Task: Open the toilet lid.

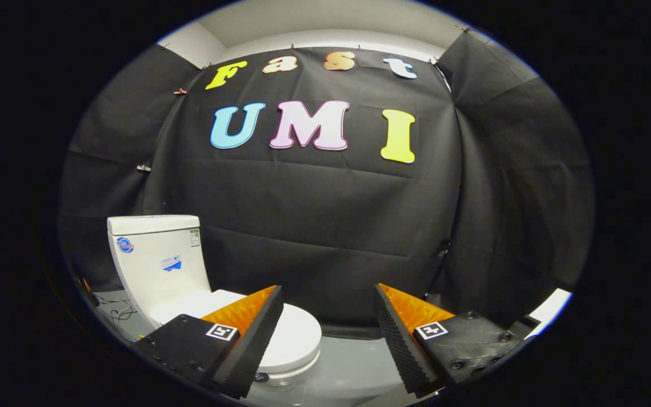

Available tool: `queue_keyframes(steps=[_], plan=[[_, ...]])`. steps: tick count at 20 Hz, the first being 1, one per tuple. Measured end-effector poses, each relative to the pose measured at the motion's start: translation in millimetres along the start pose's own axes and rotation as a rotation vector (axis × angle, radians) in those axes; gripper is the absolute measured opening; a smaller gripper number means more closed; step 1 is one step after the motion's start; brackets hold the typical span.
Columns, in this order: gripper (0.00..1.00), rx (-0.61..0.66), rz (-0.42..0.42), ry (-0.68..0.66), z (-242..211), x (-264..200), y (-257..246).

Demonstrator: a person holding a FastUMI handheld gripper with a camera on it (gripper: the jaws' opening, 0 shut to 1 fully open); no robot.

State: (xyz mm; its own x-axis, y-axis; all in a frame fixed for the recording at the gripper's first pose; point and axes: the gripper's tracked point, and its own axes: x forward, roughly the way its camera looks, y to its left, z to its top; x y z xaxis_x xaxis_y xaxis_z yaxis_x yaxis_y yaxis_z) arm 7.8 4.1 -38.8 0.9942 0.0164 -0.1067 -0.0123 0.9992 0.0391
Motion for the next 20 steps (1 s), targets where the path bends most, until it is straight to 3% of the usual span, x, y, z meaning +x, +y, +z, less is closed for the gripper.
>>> queue_keyframes(steps=[7, 11, 15, 20], plan=[[0.99, 0.124, 0.120, 0.265, -88, 9, 34], [0.98, 0.367, 0.175, 0.515, -163, -1, 53], [0.99, 0.656, 0.169, 0.705, -214, -6, 66], [0.98, 0.793, 0.206, 0.818, -260, -10, 95]])
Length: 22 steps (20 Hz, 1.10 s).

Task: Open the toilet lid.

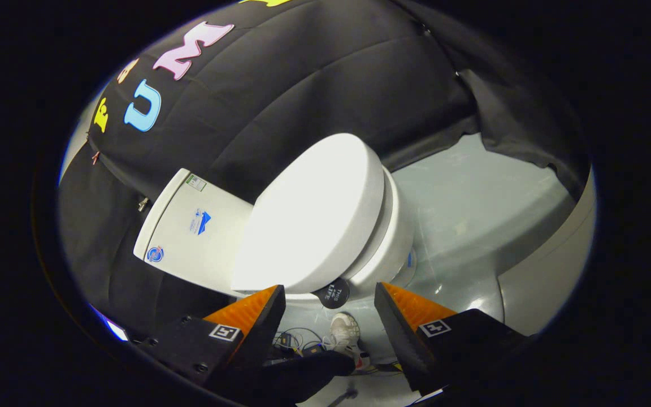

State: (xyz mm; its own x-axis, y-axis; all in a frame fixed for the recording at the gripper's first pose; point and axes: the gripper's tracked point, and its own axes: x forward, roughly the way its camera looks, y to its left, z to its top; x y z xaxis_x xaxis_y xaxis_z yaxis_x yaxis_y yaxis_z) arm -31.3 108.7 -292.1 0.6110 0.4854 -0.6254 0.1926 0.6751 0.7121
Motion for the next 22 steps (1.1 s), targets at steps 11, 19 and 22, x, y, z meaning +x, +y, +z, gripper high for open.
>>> queue_keyframes(steps=[11, 19, 22], plan=[[0.79, 0.193, 0.103, 0.110, -25, 59, -15], [0.10, 0.183, 0.161, 0.115, -23, 67, -8], [0.10, 0.156, 0.182, 0.135, -20, 60, 2]])
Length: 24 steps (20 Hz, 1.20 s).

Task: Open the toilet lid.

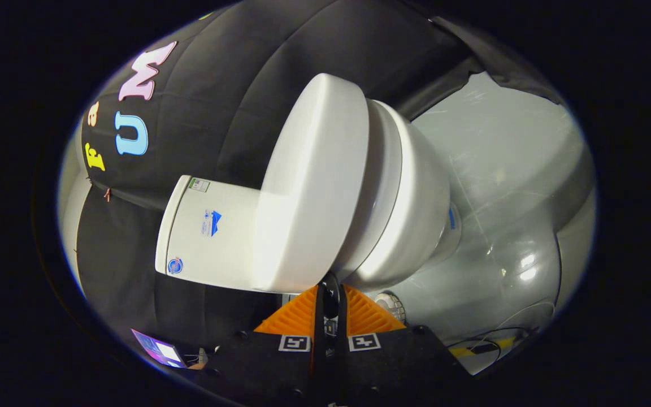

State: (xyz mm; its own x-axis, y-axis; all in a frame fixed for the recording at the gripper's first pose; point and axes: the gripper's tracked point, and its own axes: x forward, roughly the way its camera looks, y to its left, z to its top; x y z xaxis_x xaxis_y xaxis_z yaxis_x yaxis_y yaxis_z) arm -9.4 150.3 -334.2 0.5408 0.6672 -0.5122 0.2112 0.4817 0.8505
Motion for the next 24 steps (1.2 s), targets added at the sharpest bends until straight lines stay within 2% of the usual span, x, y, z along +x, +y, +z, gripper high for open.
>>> queue_keyframes(steps=[2, 5, 9, 16, 20, 24], plan=[[0.10, -0.122, -0.021, 0.002, -5, -6, 5], [0.10, -0.132, -0.028, -0.007, 5, -10, 23], [0.10, -0.236, -0.019, -0.029, 9, -21, 44], [0.10, -0.449, 0.029, -0.065, 18, -41, 114], [0.10, -0.673, 0.023, -0.086, 19, -46, 156], [0.10, -0.734, 0.040, -0.096, 24, -53, 183]])
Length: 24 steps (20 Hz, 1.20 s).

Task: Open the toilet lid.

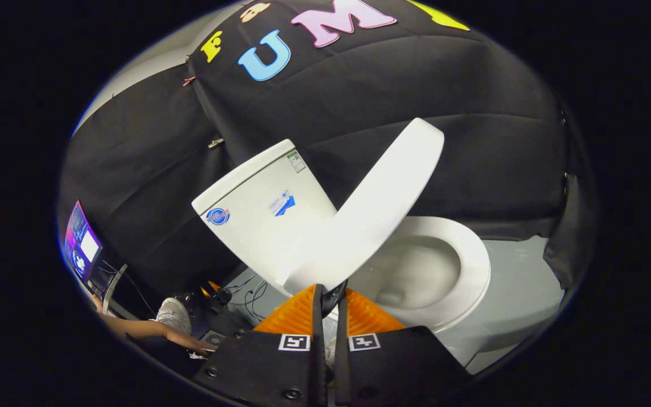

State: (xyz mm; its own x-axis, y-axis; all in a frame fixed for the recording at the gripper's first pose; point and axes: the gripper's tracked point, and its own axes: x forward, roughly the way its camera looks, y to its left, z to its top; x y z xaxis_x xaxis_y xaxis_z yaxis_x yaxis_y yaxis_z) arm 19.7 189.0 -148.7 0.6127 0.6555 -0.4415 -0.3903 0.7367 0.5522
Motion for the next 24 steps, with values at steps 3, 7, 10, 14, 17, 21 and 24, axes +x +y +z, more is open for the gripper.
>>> queue_keyframes(steps=[3, 7, 10, 14, 17, 21, 24], plan=[[0.10, -0.037, 0.014, -0.013, 12, 6, 17], [0.10, -0.117, 0.055, -0.027, 33, 17, 51], [0.10, -0.178, 0.093, -0.031, 49, 26, 79], [0.10, -0.236, 0.141, -0.036, 64, 41, 115], [0.10, -0.281, 0.174, -0.033, 68, 58, 141], [0.11, -0.348, 0.220, -0.034, 74, 80, 177], [0.11, -0.371, 0.241, -0.048, 75, 100, 201]])
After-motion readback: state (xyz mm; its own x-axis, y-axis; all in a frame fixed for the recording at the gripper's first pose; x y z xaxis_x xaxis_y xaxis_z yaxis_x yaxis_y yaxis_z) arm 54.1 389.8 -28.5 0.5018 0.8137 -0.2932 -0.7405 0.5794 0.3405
